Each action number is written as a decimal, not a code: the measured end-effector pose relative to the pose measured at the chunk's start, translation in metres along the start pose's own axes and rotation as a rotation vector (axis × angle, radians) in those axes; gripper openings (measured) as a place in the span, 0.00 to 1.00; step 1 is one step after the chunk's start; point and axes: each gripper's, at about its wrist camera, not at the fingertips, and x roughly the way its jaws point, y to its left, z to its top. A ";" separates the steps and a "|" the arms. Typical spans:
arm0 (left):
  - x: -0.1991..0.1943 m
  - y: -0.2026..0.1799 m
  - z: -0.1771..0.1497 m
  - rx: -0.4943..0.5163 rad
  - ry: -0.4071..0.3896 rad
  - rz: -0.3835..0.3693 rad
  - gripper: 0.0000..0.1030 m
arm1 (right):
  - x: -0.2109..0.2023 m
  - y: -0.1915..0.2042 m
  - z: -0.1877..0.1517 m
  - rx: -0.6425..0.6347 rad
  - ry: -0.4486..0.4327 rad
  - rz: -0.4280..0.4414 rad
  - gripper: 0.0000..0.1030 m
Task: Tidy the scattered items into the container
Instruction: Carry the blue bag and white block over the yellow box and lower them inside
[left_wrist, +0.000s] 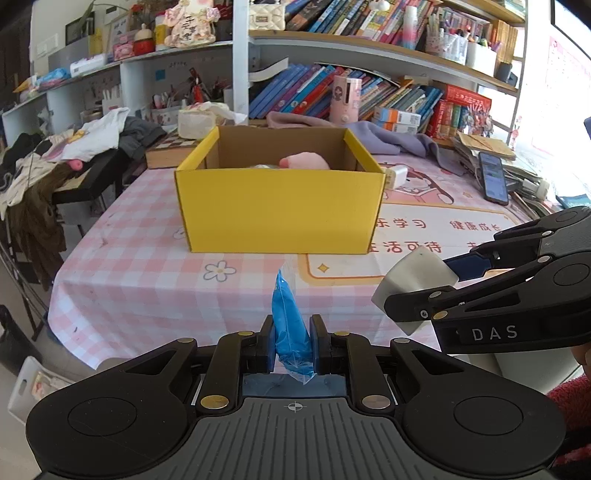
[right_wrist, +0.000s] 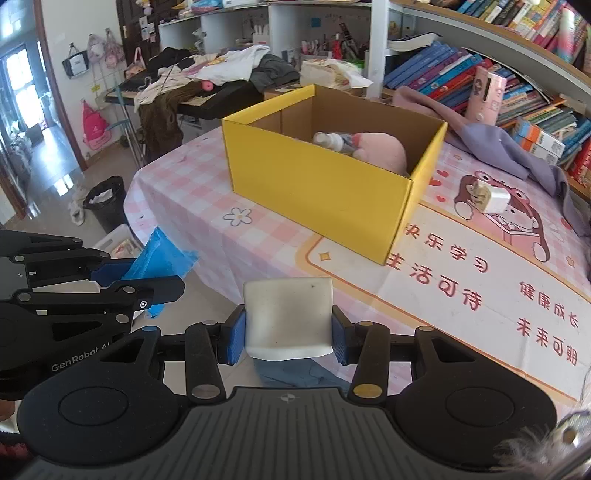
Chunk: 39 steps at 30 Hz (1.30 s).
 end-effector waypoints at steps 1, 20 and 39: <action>0.000 0.002 0.000 -0.006 0.002 0.003 0.16 | 0.001 0.001 0.001 -0.003 0.003 0.003 0.42; 0.006 0.026 0.020 -0.054 -0.034 0.055 0.16 | 0.021 0.003 0.025 -0.054 -0.028 0.041 0.41; 0.053 0.029 0.133 0.073 -0.181 0.066 0.16 | 0.030 -0.046 0.112 -0.120 -0.262 -0.011 0.41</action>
